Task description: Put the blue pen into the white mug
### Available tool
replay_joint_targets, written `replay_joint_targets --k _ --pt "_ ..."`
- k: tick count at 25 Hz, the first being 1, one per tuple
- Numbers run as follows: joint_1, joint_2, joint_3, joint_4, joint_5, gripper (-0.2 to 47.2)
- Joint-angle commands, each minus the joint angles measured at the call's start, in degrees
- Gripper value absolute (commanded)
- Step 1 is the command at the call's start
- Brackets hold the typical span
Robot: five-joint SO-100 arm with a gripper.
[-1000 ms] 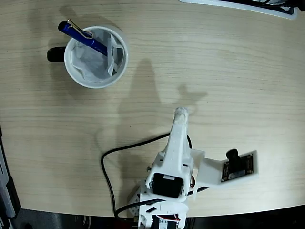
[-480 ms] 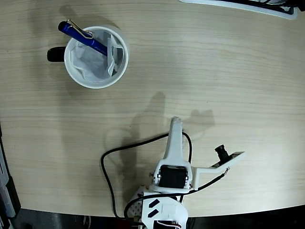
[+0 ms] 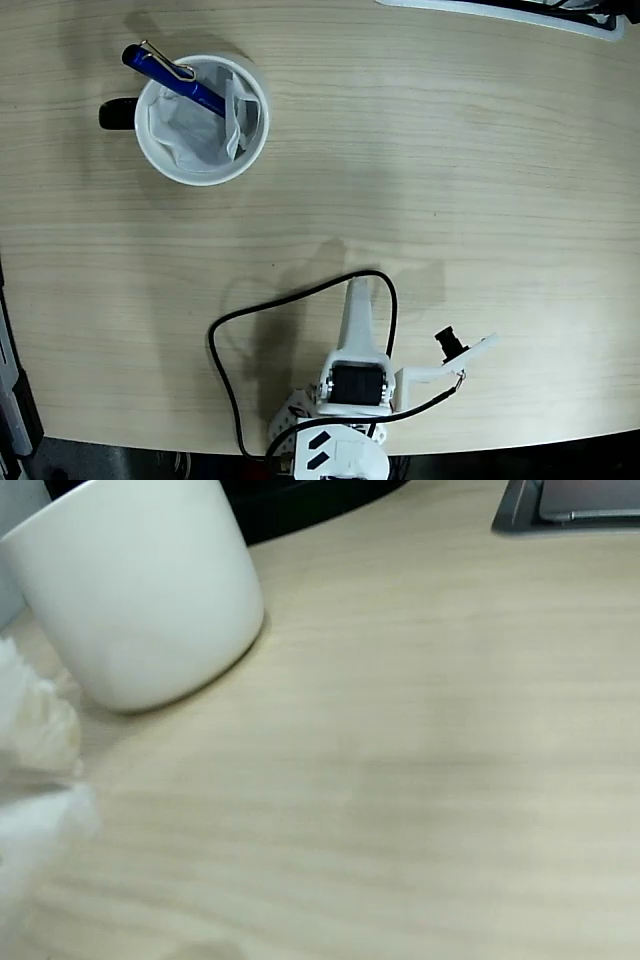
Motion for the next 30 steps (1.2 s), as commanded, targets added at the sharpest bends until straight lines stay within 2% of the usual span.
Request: replay_joint_targets --k 1,7,30 --pt "0.53 3.69 -0.70 5.80 0.35 -0.1" --pt "1.05 6.06 -1.58 12.92 0.44 -0.1" --pt "0.79 6.06 -1.49 12.92 0.44 0.0"
